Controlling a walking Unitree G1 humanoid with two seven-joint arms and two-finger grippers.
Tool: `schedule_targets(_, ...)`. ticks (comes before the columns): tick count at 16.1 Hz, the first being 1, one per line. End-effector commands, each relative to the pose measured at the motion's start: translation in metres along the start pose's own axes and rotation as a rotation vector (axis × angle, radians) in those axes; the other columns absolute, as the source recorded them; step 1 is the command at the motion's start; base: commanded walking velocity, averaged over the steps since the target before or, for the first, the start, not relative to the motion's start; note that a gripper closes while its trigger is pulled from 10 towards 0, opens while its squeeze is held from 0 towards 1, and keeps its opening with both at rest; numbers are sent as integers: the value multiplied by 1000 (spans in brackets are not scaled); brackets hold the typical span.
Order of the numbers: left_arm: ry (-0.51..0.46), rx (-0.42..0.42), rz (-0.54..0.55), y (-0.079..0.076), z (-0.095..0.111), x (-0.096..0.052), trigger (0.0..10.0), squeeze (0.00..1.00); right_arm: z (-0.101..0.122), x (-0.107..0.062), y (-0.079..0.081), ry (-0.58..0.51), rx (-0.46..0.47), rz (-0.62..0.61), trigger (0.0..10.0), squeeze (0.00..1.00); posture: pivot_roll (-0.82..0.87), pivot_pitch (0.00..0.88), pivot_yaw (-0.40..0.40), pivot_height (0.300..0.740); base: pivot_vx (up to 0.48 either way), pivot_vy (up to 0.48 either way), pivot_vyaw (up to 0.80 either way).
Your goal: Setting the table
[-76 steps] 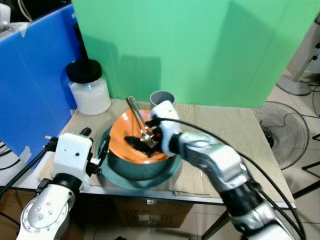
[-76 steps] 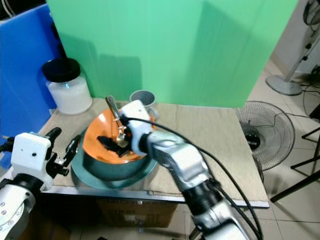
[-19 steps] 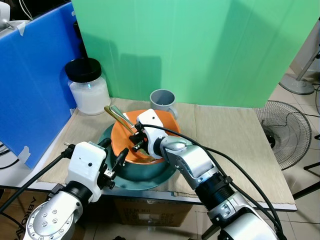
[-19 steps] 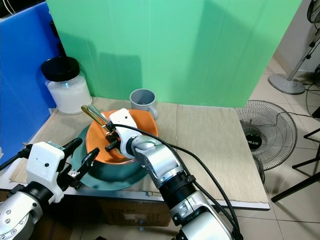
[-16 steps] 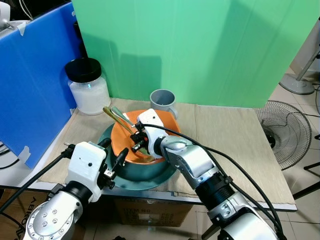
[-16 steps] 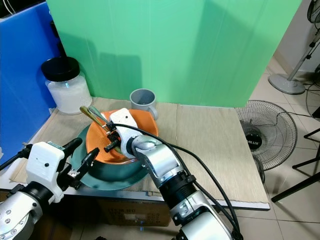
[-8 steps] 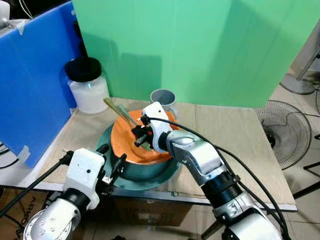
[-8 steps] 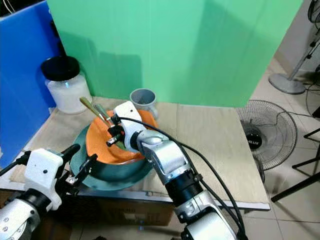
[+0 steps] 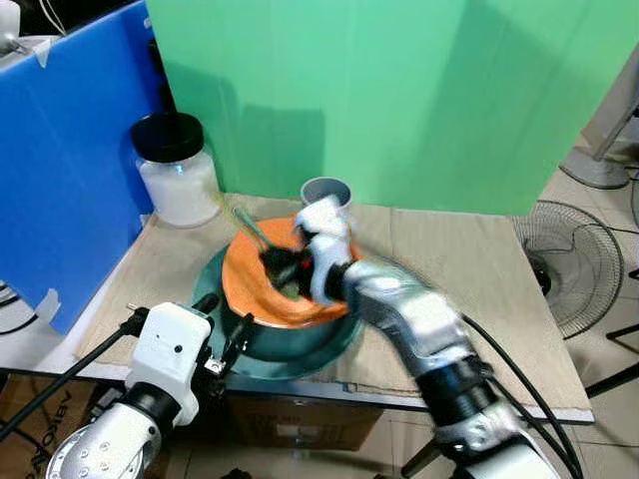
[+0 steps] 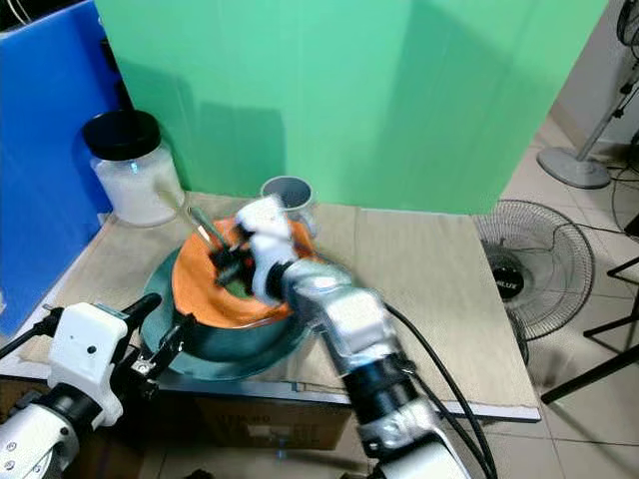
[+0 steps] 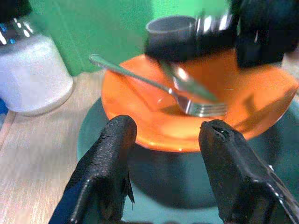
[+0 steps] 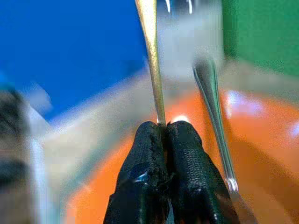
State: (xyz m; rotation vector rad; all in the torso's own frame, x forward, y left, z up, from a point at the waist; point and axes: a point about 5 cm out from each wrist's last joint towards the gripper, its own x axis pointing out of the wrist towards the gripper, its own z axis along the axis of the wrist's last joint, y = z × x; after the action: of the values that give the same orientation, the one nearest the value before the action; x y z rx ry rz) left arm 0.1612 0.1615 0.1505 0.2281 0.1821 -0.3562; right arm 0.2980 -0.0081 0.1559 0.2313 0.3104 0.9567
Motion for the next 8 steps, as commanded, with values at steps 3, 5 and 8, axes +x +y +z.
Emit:
schedule_targets(3,-65,-18,-35,-8,9,0,10000,0,30,-36,-9,-225,194,145,0,0,18,0,-18,740,0,0,0)
schedule_targets(5,-68,-15,-42,-8,10,3,10000,0,35,-53,-13,-269,228,194,0,0,16,0,-12,740,0,0,0)
schedule_targets(8,-75,-1,-9,-3,11,11,10000,0,43,-81,-20,-322,173,134,3961,0,10,0,-1,740,0,0,0)
